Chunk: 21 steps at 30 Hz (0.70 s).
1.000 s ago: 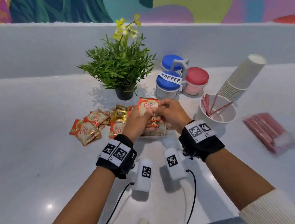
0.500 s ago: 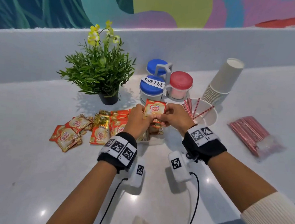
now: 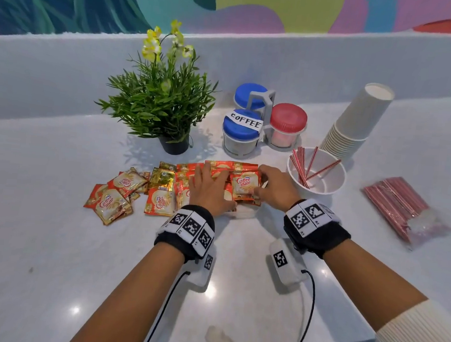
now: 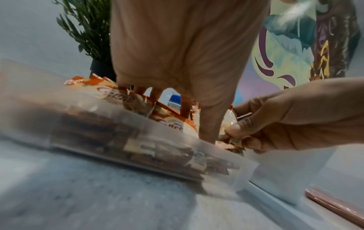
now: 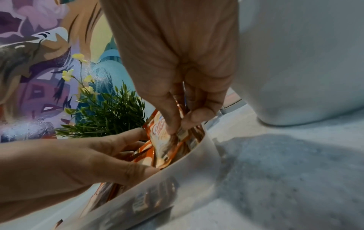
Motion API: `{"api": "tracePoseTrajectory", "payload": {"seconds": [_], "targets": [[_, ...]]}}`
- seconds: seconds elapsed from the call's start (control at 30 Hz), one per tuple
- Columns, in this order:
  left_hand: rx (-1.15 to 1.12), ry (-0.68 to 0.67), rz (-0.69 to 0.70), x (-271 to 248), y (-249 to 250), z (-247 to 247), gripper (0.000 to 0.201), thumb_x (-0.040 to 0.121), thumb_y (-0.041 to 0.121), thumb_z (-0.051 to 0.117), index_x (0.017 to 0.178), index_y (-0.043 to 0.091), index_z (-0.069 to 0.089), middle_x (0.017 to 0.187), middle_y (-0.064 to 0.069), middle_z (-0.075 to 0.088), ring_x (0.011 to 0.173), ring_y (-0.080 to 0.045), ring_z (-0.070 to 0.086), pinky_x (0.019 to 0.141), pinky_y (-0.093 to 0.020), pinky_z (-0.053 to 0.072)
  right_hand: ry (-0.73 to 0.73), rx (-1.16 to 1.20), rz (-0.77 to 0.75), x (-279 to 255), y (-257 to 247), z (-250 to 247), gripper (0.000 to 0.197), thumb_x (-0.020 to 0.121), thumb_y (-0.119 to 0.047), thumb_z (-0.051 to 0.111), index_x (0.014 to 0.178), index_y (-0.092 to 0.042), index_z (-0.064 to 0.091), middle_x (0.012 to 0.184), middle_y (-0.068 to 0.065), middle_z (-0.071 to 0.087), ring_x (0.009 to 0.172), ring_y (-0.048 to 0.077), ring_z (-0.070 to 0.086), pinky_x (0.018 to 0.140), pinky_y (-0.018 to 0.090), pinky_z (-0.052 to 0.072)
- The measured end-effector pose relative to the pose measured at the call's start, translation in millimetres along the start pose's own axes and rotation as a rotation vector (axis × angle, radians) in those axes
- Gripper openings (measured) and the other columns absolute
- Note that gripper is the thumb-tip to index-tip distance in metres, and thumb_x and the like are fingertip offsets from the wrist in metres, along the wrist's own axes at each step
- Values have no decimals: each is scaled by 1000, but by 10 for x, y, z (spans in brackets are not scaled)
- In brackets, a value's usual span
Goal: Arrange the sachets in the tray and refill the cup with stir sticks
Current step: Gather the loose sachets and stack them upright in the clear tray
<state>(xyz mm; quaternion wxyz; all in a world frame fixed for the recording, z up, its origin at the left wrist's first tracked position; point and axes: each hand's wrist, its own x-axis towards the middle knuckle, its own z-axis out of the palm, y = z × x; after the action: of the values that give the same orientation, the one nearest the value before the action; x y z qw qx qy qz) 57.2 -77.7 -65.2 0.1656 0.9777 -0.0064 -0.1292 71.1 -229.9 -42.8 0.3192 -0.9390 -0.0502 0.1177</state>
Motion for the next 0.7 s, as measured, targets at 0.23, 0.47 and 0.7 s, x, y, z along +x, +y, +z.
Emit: {"api": "tracePoseTrajectory", "payload": {"seconds": [0.23,0.47,0.7], "targets": [[-44,15,12,15,-26,38,74,76,34,71,137,27,30,156,-13,-2,144,-36,-8,117,-51,3,-118,-69,1,-31,5,74,48,79,-10,68,124,-7,52,127,14,57,115,31,54,98,37,43],[-56,18,12,21,-33,39,74,75,36,72,135,23,31,156,-12,0,144,-36,-8,116,-51,3,-174,-136,-9,52,-84,50,53,82,-13,66,130,-9,45,130,11,55,118,28,52,101,38,43],[-28,8,-15,17,-25,59,82,78,36,70,141,14,21,157,-11,-6,144,-35,-12,117,-50,1,-121,-295,-65,87,-118,38,40,85,-12,59,124,-10,53,122,13,60,113,32,56,97,40,44]]}}
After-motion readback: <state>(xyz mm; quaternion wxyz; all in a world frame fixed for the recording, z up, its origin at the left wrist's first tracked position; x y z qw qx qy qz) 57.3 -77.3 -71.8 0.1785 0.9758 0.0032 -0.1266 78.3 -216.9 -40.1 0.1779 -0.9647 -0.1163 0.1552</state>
